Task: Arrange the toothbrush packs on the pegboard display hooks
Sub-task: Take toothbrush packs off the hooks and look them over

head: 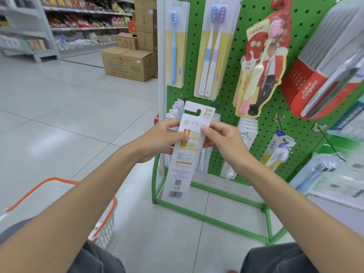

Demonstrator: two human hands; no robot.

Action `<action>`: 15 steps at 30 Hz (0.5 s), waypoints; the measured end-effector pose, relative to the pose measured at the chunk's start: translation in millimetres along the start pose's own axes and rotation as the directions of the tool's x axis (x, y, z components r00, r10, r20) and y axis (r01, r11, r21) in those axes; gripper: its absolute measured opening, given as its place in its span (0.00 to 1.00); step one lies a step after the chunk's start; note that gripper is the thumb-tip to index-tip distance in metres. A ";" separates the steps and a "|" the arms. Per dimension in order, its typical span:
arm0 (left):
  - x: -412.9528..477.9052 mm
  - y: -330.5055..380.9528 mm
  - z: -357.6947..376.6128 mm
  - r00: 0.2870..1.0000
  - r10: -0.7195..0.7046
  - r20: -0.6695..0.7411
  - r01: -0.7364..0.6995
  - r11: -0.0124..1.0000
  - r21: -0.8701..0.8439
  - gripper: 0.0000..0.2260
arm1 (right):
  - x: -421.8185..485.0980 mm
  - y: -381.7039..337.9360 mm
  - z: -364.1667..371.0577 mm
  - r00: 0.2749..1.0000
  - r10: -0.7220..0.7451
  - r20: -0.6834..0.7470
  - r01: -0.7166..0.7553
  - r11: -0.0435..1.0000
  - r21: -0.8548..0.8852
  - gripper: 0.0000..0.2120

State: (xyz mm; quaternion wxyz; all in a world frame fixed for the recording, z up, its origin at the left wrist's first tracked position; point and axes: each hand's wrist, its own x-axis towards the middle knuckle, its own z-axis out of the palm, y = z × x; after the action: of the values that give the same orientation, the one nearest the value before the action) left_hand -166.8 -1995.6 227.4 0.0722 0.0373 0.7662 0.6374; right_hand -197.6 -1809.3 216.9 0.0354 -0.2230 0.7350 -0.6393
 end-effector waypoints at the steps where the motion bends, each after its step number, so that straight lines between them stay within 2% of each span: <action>1: -0.8 2.0 -0.8 1.000 0.013 0.006 -0.013 1.000 0.001 0.16 | -2.1 -2.6 -2.1 1.000 -0.011 0.014 0.011 1.000 0.001 0.09; 8: -8.8 11.7 0.7 0.987 0.153 -0.038 -0.153 0.988 0.005 0.13 | -10.5 -11.0 -6.0 0.998 -0.047 0.050 0.046 0.999 0.025 0.09; 15: -13.2 16.7 3.1 0.947 0.293 -0.133 -0.272 0.950 0.157 0.15 | -10.3 -9.5 -3.9 0.997 -0.033 0.066 0.027 0.995 0.093 0.10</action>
State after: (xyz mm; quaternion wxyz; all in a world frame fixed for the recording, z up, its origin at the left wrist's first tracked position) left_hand -154.0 -1991.5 244.1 -0.0822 0.1022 0.7980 0.5882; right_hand -187.0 -1802.7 224.3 0.0610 -0.2536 0.6997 -0.6652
